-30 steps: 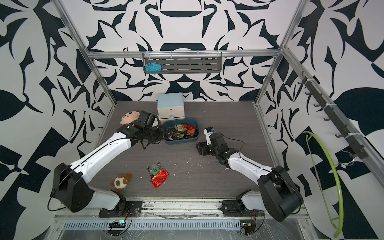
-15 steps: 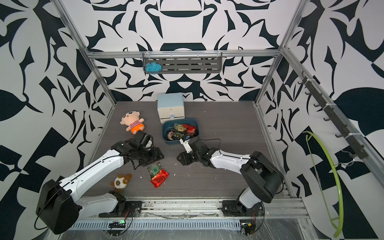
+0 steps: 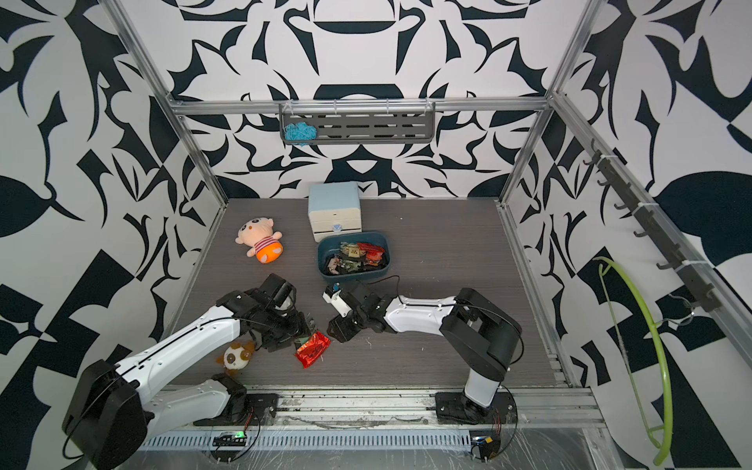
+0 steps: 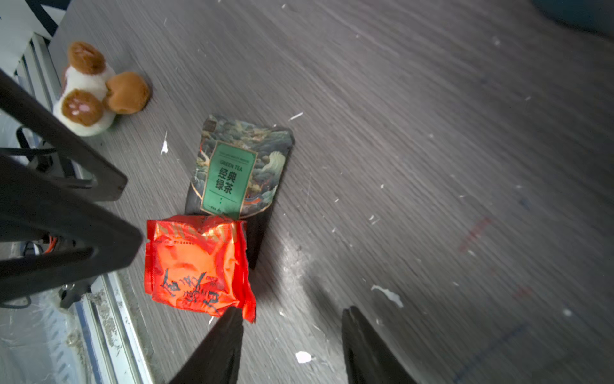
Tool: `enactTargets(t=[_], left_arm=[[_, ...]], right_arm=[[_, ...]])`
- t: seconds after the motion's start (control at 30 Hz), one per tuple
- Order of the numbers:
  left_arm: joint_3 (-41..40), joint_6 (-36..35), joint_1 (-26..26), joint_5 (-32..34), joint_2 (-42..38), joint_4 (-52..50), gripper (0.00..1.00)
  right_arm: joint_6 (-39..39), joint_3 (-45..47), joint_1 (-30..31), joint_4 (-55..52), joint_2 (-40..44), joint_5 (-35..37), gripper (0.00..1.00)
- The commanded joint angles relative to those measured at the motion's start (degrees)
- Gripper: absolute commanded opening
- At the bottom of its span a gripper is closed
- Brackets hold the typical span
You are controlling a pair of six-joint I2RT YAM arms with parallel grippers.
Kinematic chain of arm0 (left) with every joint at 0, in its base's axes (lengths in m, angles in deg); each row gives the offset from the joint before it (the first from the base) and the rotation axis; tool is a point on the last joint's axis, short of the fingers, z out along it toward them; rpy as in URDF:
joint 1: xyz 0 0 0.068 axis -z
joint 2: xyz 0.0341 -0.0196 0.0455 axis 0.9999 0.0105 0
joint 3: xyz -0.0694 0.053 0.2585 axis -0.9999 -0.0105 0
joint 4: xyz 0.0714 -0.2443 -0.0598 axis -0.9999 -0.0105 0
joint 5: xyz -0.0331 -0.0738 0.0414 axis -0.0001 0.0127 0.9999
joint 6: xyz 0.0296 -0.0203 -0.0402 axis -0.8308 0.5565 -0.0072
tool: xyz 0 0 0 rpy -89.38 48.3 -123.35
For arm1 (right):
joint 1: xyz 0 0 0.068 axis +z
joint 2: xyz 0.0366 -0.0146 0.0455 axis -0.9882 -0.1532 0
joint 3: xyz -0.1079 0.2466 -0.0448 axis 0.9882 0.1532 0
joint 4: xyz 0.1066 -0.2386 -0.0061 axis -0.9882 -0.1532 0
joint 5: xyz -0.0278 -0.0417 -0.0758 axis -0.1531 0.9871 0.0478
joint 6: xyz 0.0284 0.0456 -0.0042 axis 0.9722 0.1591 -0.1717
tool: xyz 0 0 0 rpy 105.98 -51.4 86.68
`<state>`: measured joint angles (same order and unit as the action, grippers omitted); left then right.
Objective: Put the tea bags into the storage box
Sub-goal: Pick up the tea bag from the center of the board.
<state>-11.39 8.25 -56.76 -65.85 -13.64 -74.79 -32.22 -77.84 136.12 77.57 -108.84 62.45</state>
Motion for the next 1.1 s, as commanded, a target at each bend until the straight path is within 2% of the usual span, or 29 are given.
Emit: enactTargets(t=[0.0,0.23,0.43,0.8,0.97,1.07], left_arm=[[-1.95,0.66,0.29,-0.86,-2.1,-4.06,0.67],[-6.34,2.35,0.88,-4.09,-3.79,-1.05,0.67],[-9.51,5.08,1.73,-5.25,-3.93,4.14,0.63],[-11.69,8.07,3.29,-6.95,1.41,13.6,0.48],[-10.84,8.08,3.31,-7.88,2.72,14.64,0.31],[-10.42,7.88,3.34,-8.84,2.27,14.44,0.3]], right_arm=[[-1.48,-2.83,0.78,-0.84,-0.05,-0.9,0.52],[-1.5,-4.49,2.1,-1.18,-2.19,-1.68,0.52],[-1.28,-6.79,3.13,-2.22,-5.09,-2.21,0.5],[-1.86,-9.73,3.51,-5.48,-7.94,-0.94,0.39],[-1.94,-9.67,3.47,-5.66,-7.57,-0.76,0.37],[-2.33,-9.11,3.53,-5.57,-6.64,0.1,0.37]])
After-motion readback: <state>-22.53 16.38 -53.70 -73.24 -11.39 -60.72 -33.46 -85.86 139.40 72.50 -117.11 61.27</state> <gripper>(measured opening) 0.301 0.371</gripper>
